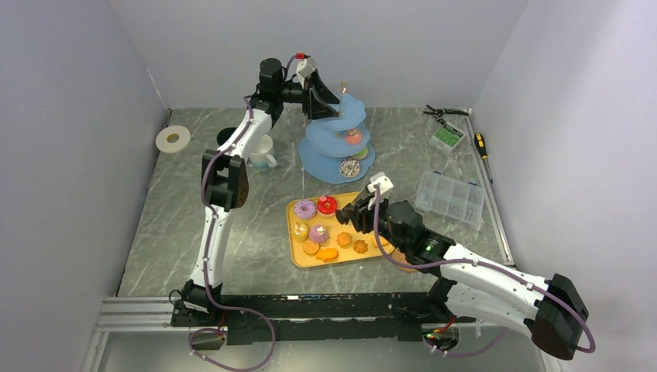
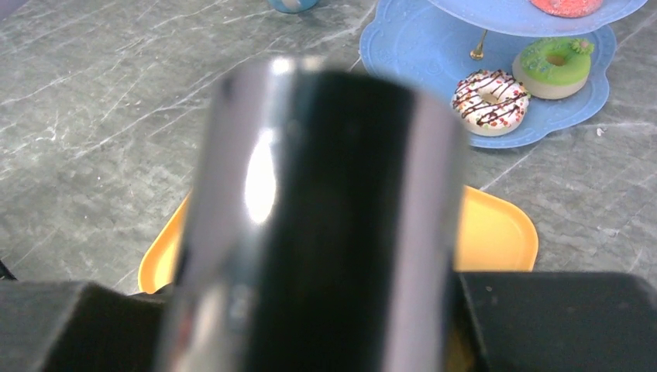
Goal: Serve the afternoon tea
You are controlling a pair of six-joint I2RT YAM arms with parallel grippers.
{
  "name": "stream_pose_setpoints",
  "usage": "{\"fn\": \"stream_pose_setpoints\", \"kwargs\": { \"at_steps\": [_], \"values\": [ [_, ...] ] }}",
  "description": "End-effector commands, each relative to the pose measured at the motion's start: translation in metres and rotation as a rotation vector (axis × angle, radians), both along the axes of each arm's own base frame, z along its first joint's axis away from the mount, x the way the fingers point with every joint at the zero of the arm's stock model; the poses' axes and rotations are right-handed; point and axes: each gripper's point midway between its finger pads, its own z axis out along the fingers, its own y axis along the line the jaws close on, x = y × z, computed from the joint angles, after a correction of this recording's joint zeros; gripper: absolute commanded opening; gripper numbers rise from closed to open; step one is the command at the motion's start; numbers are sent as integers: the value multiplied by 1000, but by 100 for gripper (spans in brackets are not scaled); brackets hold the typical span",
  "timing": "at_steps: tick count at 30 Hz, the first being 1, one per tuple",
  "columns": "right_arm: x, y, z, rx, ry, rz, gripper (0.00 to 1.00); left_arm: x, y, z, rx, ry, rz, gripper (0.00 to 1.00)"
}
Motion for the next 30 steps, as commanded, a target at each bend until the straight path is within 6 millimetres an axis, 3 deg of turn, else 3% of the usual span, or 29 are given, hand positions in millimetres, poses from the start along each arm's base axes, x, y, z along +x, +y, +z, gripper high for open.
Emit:
{"fn": "stream_pose_setpoints", "kwargs": {
  "at_steps": [1, 10, 19, 24, 30],
  "values": [
    [3, 4, 24, 69, -36, -3, 39, -7, -9, 25, -35, -112, -51, 65],
    [3, 2, 24, 70, -32, -12, 38, -3, -21, 20, -51, -140, -36, 45],
    [3, 3, 21, 70, -21, -12, 38, 7, -26, 24, -70, -176, 29, 4],
    [3, 1, 20, 62, -23, -15, 39, 12, -30, 37, -87, -204, 107, 3],
    [2, -1, 20, 60, -29, -17, 38, 29, -29, 69, -121, -269, 327, 3]
  ]
}}
